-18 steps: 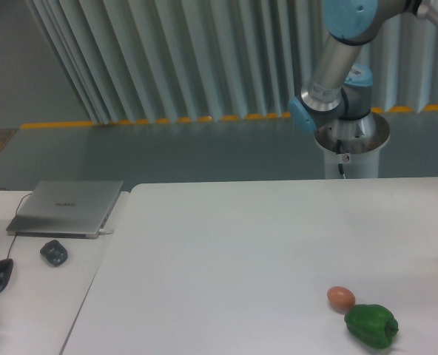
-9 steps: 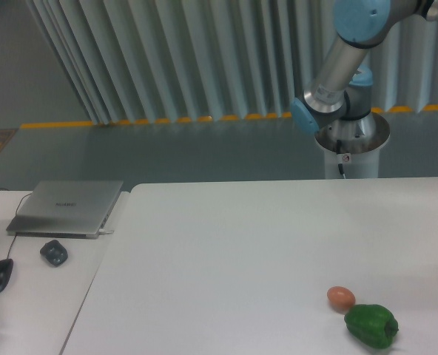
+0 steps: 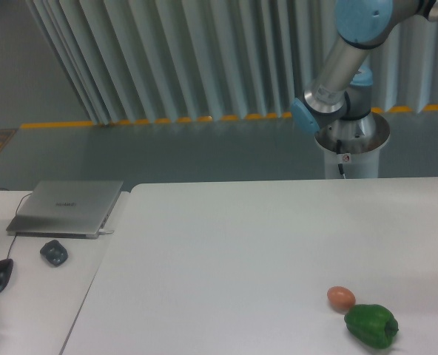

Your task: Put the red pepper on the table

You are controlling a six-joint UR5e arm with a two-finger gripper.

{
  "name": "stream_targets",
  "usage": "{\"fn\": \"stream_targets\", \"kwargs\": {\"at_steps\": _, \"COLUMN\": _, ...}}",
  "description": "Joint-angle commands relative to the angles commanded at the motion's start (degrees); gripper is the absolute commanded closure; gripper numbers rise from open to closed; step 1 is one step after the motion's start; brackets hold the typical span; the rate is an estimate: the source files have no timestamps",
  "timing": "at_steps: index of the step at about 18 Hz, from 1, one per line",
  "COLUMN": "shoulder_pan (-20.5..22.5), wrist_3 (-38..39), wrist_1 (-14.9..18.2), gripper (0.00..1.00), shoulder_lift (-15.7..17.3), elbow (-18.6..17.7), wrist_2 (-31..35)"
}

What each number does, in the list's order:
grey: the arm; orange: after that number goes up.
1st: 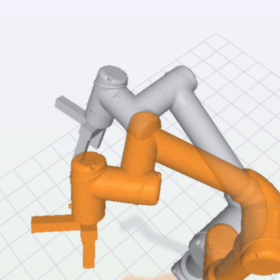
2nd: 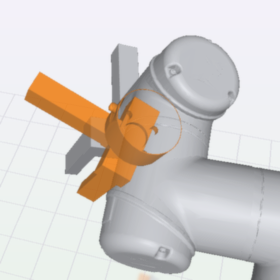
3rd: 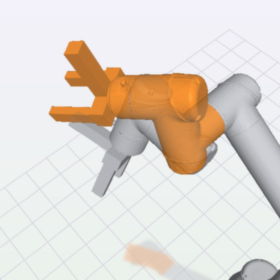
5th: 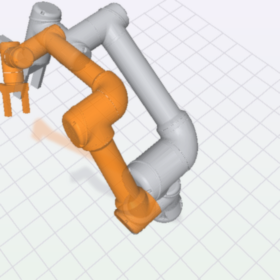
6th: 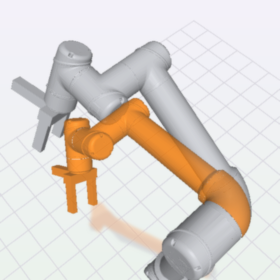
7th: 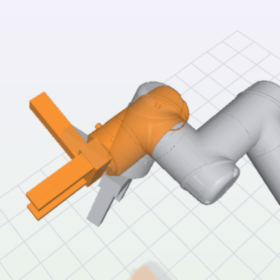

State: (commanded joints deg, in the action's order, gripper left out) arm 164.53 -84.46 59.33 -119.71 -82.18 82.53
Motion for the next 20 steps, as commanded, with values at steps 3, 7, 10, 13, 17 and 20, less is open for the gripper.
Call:
{"fn": "stream_targets", "kwargs": {"at_steps": 3, "shoulder_pan": 0.53, "wrist_3": -0.01, "wrist_1": 0.00, "gripper": 0.00, "shoulder_lift": -0.09, "elbow": -0.09, "wrist_2": 0.09}}
{"fn": "stream_targets", "kwargs": {"at_steps": 7, "shoulder_pan": 0.44, "wrist_3": 0.35, "wrist_1": 0.17, "gripper": 0.00, "shoulder_lift": -0.09, "elbow": -1.23, "wrist_2": -0.09}}
{"fn": "stream_targets", "kwargs": {"at_steps": 10, "shoulder_pan": 1.58, "wrist_3": 1.23, "wrist_1": 0.00, "gripper": 0.00, "shoulder_lift": -0.79, "elbow": -1.32, "wrist_2": -0.26}}
{"fn": "stream_targets", "kwargs": {"at_steps": 13, "shoulder_pan": 1.67, "wrist_3": 2.54, "wrist_1": -0.09, "gripper": 0.00, "shoulder_lift": -1.23, "elbow": -1.58, "wrist_2": -0.26}}
{"fn": "stream_targets", "kwargs": {"at_steps": 17, "shoulder_pan": 1.41, "wrist_3": 2.72, "wrist_1": 0.00, "gripper": 0.07, "shoulder_lift": -1.23, "elbow": -1.50, "wrist_2": 0.43}}
{"fn": "stream_targets", "kwargs": {"at_steps": 20, "shoulder_pan": 0.27, "wrist_3": 2.63, "wrist_1": 0.52, "gripper": 0.43, "shoulder_lift": -0.62, "elbow": -0.79, "wrist_2": 3.33}}
